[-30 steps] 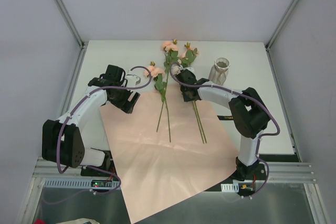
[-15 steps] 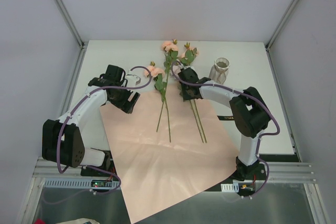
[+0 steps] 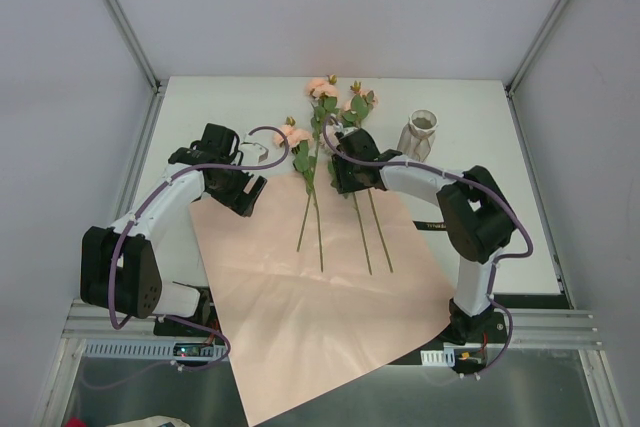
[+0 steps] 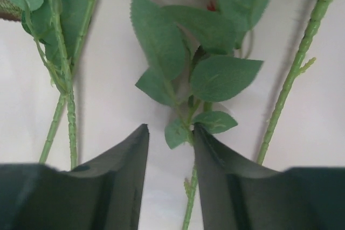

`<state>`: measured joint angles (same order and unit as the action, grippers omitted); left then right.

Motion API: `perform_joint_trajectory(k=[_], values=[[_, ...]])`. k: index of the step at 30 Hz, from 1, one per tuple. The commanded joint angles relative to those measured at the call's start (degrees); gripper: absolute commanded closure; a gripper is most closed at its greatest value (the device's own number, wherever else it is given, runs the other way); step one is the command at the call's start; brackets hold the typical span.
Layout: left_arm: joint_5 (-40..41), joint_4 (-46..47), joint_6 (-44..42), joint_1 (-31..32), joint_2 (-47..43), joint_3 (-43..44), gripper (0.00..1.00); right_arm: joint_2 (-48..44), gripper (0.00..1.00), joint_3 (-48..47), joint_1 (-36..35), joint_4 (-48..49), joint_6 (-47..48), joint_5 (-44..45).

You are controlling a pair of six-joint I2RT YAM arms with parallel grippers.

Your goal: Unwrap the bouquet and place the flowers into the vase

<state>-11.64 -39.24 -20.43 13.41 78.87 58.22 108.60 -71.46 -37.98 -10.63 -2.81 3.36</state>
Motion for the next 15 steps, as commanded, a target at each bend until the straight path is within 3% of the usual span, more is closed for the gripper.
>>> perform_joint_trajectory(k=[1,15], values=[[-0.23,-0.22,-0.58,-0.31,-0.21,0.85,0.21,-4.00,0.55,1.67,-0.17,1.23,0.26,0.07],[-0.14,-0.22,-0.84,-0.31,-0.30,0.67,0.21,-12.62,0.54,6.07,-0.26,1.84,1.23,2.18]])
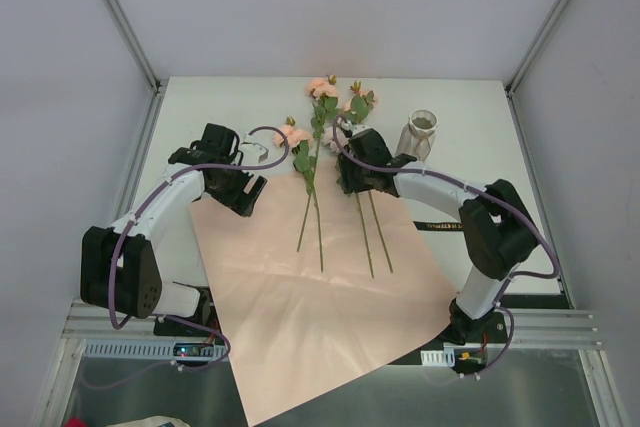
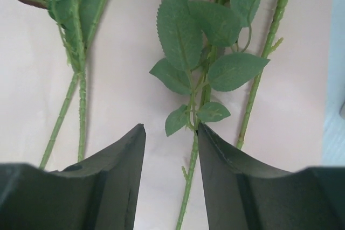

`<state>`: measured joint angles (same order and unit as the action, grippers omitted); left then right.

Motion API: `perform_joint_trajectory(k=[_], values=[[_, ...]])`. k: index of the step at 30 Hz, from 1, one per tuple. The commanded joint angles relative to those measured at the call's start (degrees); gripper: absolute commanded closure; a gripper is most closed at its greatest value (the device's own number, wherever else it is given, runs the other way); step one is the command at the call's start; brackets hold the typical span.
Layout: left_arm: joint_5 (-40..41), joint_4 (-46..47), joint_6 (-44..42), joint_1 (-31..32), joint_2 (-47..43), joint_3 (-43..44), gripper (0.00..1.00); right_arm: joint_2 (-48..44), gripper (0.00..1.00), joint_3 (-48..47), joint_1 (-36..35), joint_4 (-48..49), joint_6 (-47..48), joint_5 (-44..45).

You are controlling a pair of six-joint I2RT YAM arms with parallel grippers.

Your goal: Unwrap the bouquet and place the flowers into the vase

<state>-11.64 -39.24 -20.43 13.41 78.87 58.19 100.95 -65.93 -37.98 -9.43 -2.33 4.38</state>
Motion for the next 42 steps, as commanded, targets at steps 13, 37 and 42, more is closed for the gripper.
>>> perform_joint_trajectory(k=[13,37,42], values=[[-0.05,-0.22,-1.11,-0.40,-0.91,0.34,0.21,0.56,0.58,0.01,0.36,-0.06,1.45,2.74],[0.21,-0.57,-1.28,-0.40,-0.82,0.78,0.21,5.06,0.99,-4.29,0.36,0.20,1.54,1.95],[0.48,-0.75,-1.37,-0.40,-1.09,0.87,0.21,-2.31,0.99,-4.64,0.36,1.17,0.31,1.77]])
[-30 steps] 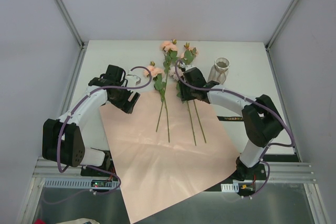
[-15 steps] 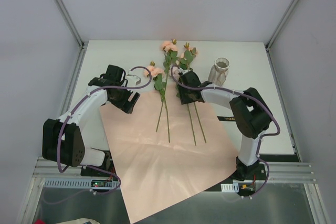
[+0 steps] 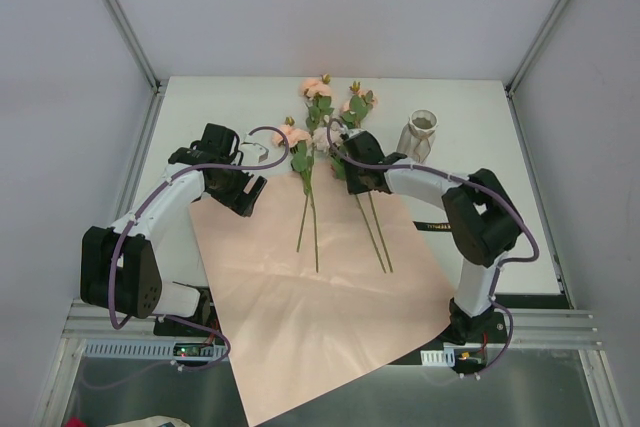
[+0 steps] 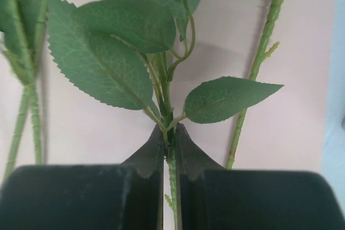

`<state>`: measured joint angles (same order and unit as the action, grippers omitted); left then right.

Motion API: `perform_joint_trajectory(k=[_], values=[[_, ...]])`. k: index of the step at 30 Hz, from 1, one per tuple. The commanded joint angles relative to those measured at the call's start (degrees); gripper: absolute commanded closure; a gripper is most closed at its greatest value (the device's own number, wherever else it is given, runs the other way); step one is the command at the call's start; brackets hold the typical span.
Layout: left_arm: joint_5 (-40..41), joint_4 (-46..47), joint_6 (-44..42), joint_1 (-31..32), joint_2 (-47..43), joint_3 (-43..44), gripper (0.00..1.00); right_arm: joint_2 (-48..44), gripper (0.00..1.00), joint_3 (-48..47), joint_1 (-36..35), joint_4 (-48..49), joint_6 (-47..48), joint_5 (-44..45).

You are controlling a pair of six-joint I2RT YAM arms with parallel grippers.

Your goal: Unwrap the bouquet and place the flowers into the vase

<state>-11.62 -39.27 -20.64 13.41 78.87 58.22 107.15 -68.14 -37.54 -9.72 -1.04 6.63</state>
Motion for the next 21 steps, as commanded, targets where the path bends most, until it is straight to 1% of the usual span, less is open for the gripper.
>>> perform_joint_trajectory(k=[1,6,9,14,15,16,17,19,20,21], values=[[0.45,-0.72,-0.98,-0.31,-1.17,0.93,0.21,-9.93,0.99,-2.52,-0.16,1.71,-1.07,-1.18],[0.46,-1.07,-0.89,-0.31,-1.70,1.55,0.21,-18.54,0.99,-4.19,-0.08,3.29,-1.69,-2.58],[0.10,-0.99,-0.02,-0.58,-1.79,2.34,0.21,-23.72,0.99,-4.90,-0.08,6.18,-1.25,-3.73],[-2.96,-1.08,2.18,-3.30,-2.32,4.97,0.18,-28.92,0.99,-9.38,0.62,9.44,3.05,-3.29],[-3.76,-1.08,2.62,-4.08,-2.49,5.93,0.18,-30.24,0.99,-9.47,1.32,13.63,4.54,-3.55],[-4.37,-1.08,3.24,-5.40,-2.58,6.29,0.15,-30.86,0.99,-9.38,1.76,15.76,6.55,-3.56],[-4.99,-1.16,3.50,-6.28,-2.67,6.99,0.13,-31.30,0.99,-9.29,2.55,20.74,7.62,-3.82],[-6.75,-1.08,3.94,-8.21,-2.85,7.35,0.06,-32.62,0.99,-8.68,4.84,26.91,11.56,-4.79],[-7.01,-1.25,3.94,-8.66,-2.93,7.52,0.01,-32.97,0.99,-7.98,5.19,33.29,13.33,-4.44],[-7.45,-1.25,3.86,-9.01,-3.11,7.44,0.01,-32.80,0.99,-8.15,6.07,35.79,14.91,-2.61]])
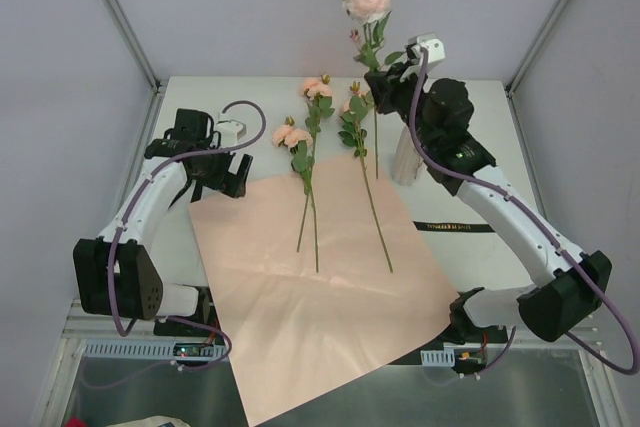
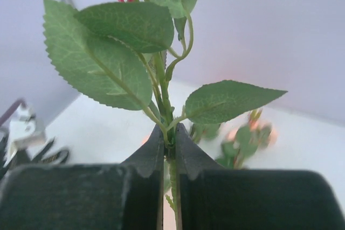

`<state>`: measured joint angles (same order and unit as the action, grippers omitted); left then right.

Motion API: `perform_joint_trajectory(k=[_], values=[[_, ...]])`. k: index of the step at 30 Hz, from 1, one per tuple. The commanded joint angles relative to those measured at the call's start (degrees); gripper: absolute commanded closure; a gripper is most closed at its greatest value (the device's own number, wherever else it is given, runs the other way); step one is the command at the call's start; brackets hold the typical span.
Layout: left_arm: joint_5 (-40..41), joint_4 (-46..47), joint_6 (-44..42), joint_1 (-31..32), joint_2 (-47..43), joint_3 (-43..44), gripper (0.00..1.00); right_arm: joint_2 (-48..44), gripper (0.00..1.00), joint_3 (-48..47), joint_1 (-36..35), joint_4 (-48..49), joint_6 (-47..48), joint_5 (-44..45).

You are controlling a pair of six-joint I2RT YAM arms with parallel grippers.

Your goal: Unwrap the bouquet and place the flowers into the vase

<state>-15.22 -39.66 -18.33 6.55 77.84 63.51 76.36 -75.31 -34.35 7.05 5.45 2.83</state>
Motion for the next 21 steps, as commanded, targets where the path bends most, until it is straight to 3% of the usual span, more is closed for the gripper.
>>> perform_joint_trajectory(k=[1,9,21], values=[[-3.94,-0.95,1.54,-2.50,-2.17,2.06,0.01,-1.65,0.99,-1.85,3.32,20.27,10.35,2.08],[-4.81,-1.03,0.22,-4.00,-4.36,-0.31,0.01,1.51,0.99,-10.56,12.90,22.74,11.25,2.88],[-4.46,-1.21,-0.75,-4.09,-5.16,-1.37,0.01,0.20,0.99,-3.72,17.39,28.19,10.19,3.58]])
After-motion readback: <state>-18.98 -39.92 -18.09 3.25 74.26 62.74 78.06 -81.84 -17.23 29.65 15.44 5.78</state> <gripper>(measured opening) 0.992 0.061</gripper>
